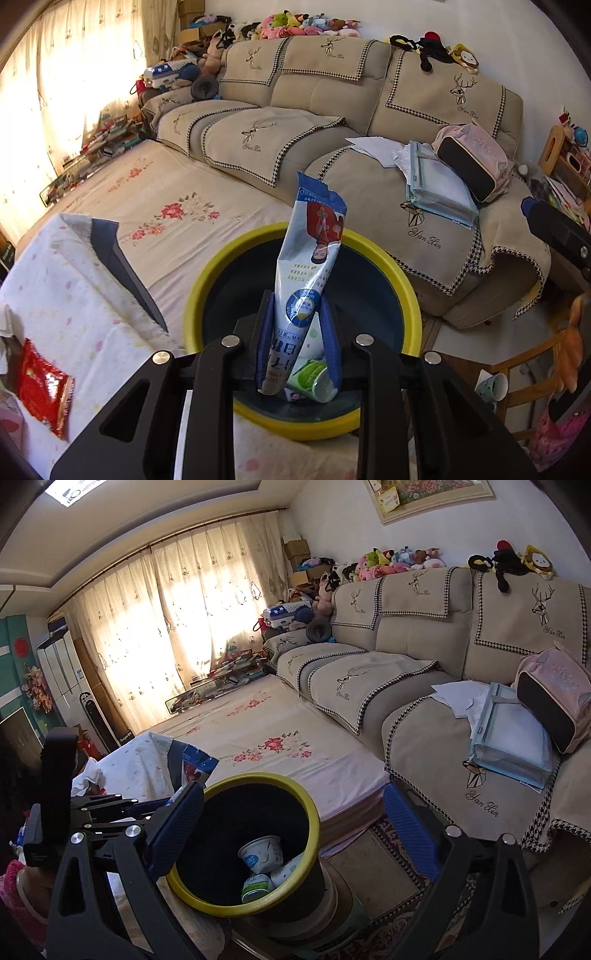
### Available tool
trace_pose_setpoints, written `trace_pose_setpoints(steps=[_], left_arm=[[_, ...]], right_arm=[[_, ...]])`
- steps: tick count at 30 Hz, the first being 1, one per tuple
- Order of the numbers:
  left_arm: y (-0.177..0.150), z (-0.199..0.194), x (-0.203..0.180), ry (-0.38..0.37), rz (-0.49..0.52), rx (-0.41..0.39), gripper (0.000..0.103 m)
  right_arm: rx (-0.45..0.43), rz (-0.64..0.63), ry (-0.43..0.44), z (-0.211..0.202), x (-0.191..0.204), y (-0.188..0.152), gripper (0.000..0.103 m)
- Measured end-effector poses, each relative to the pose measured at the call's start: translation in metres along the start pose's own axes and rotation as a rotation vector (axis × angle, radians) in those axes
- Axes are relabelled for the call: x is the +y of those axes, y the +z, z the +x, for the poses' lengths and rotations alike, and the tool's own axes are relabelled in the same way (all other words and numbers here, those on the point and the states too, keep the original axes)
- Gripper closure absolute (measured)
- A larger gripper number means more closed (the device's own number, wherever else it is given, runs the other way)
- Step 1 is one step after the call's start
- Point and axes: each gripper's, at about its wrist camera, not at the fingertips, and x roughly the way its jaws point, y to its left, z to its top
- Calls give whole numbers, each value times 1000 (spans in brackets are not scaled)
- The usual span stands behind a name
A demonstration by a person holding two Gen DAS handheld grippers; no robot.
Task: Collect trash
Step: 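Carry the squeeze tube with the left gripper into the bin and release, then reach the right gripper to the red snack packet and grasp it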
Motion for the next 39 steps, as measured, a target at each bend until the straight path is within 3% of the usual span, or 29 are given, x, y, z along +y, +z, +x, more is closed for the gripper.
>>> trace_pose_setpoints(steps=[1, 3, 12, 21, 25, 30, 36, 39], left_arm=[[1, 3, -1, 2, -4, -1, 75], [3, 7, -2, 8, -18, -8, 57], [-11, -18, 14, 4, -68, -59, 49], [-65, -101, 63, 76, -177, -174, 37], [-109, -156, 103, 167, -270, -256, 26], [-172, -217, 151, 334, -358, -334, 18], [-246, -273, 215, 569, -484, -385, 16], [-277, -290, 238, 601, -563, -412, 14]], right_arm=[[4, 3, -1, 1, -2, 0, 10], [7, 5, 0, 3, -1, 0, 10], [16, -14, 13, 6, 17, 1, 10], [70, -86, 53, 17, 56, -6, 10], [111, -136, 97, 28, 85, -8, 10], [190, -221, 226, 47, 141, -7, 10], [286, -377, 386, 81, 240, -6, 10], [331, -452, 430, 101, 291, -7, 9]])
